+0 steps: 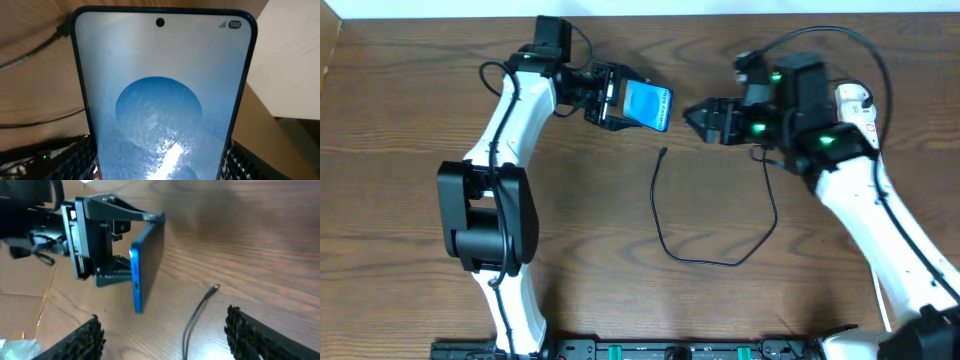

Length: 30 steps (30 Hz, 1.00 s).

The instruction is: Plug charger to phone and switch on socket

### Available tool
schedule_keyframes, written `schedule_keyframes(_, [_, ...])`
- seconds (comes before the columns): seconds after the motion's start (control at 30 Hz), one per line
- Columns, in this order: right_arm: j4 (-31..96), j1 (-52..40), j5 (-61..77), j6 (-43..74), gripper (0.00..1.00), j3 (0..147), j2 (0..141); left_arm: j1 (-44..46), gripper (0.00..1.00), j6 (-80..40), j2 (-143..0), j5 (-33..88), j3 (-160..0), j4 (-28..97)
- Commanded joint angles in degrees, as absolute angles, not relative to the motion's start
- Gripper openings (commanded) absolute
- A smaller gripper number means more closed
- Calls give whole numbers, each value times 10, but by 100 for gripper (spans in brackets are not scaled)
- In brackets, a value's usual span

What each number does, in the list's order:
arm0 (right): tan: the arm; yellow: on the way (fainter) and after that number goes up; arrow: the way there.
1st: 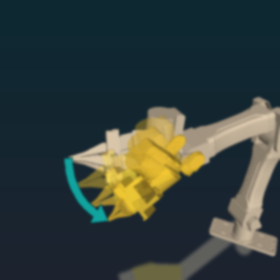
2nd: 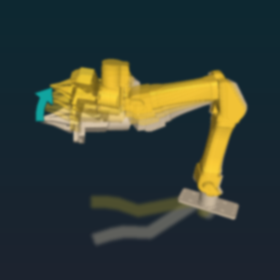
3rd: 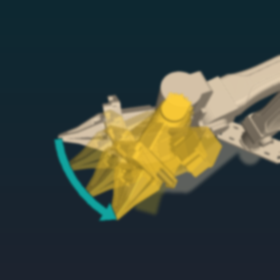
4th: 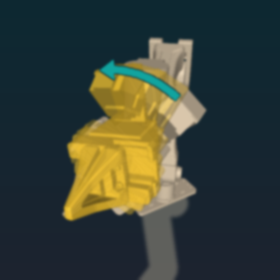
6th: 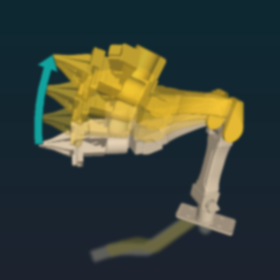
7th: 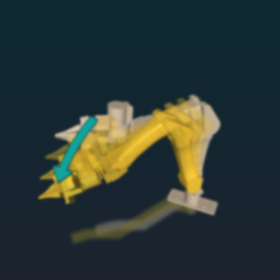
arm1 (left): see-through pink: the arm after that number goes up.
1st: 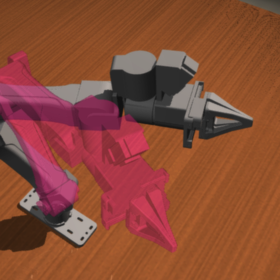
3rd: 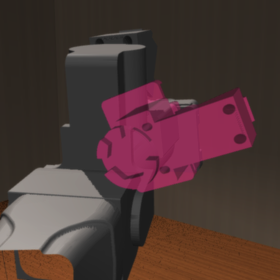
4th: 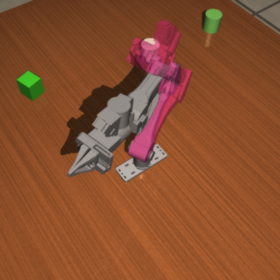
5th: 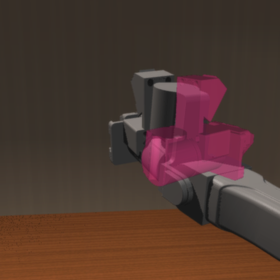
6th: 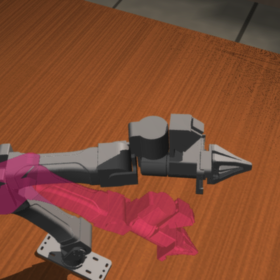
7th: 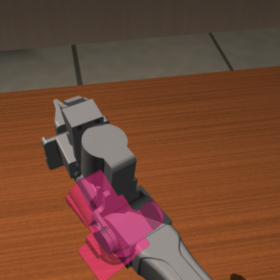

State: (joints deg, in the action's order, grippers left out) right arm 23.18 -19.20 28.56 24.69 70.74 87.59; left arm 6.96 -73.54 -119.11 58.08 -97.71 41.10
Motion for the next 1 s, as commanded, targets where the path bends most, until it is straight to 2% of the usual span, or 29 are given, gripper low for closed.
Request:
schedule_keyframes(0.0, [209,-225,227,292,74,715,901,86,65,-740,-1166,592,-980,410])
schedule_keyframes(0.2, [142,-273,164,313,58,715,948,102,65,-740,-1166,586,-980,410])
schedule_keyframes(0.23, [134,-279,155,313,53,715,958,103,65,-740,-1166,586,-980,410])
schedule_keyframes(0.27, [128,-282,150,314,51,715,963,103,65,-740,-1166,586,-980,410])
schedule_keyframes(0.33, [118,-282,136,328,40,715,974,103,65,-740,-1166,586,-980,410])
schedule_keyframes(0.57, [79,-282,146,338,22,715,994,103,65,-740,-1166,586,-980,410])
schedule_keyframes(0.7, [79,-282,152,339,1,715,995,103,65,-740,-1166,586,-980,410])
schedule_keyframes(0.97, [70,-257,156,413,1,715,984,103,65,-706,-1166,586,-980,410])
